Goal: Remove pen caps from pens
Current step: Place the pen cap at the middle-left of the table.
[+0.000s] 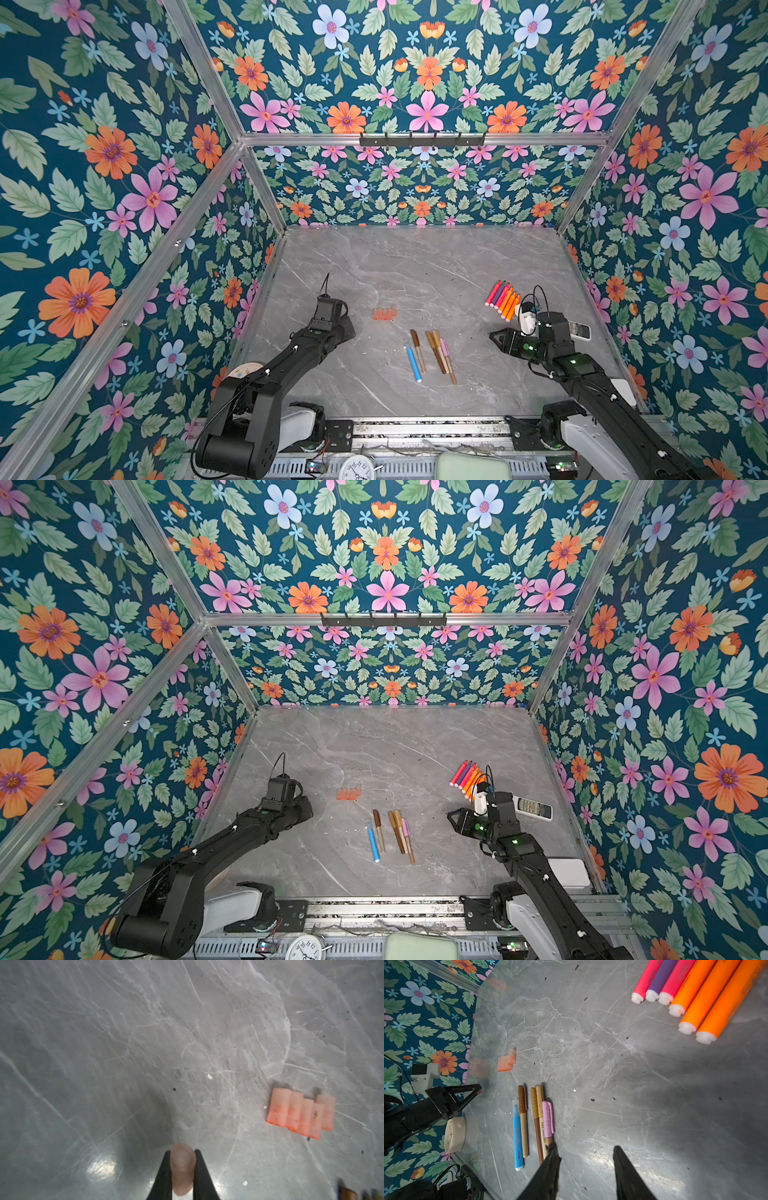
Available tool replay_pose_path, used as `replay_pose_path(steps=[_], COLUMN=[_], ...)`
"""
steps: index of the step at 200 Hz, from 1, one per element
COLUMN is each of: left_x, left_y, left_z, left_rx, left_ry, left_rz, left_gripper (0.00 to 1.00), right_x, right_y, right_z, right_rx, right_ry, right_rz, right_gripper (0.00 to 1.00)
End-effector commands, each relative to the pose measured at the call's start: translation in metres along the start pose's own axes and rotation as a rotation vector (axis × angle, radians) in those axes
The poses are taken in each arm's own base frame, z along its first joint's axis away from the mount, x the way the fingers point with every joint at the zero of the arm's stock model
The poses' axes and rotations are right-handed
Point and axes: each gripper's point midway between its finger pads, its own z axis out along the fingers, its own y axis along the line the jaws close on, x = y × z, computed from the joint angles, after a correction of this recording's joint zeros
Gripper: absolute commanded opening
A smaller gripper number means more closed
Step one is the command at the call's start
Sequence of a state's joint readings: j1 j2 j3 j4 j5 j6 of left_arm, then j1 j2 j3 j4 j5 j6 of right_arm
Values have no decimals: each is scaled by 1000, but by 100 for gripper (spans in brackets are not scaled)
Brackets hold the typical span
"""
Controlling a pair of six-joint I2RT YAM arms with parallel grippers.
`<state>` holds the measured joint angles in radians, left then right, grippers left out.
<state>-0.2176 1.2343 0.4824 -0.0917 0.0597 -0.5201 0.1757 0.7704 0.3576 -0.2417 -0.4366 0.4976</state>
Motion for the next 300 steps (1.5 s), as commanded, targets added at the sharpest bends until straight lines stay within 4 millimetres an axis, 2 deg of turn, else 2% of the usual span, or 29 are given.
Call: replay_pose_path(steps=[1,32,72,112,162,183,221,250,300], left_x=[-16,-19,-10,-9,-12,-6,-3,0,5], left_y=[-26,-19,-22,-25,-43,-48,-49,-49,-51], left_z=[0,10,26,33,54,60,61,56,48], left_rx=[149,176,209,219,311,348,357,360,354], left_ry=[-31,6,91,117,162,194,207,205,212], left_rz=[41,16,4,0,-12,-14,-9,-7,4], left_gripper=[0,0,0,0,0,7,8,4,3], right_x=[-2,-2,-2,-2,-1,-1,-2,-2,-2], right_y=[1,0,1,0,0,0,0,0,1], right_z=[0,1,2,1,2,1,1,1,1], right_rx=[-5,-1,-1,-1,-2,-2,0,0,-6], right_ry=[-11,-4,-2,-6,0,-4,-6,-8,-8], right_rz=[-13,-10,-8,-9,-7,-8,-8,-10,-11], right_gripper=[43,43,44,44,44,44,44,44,44])
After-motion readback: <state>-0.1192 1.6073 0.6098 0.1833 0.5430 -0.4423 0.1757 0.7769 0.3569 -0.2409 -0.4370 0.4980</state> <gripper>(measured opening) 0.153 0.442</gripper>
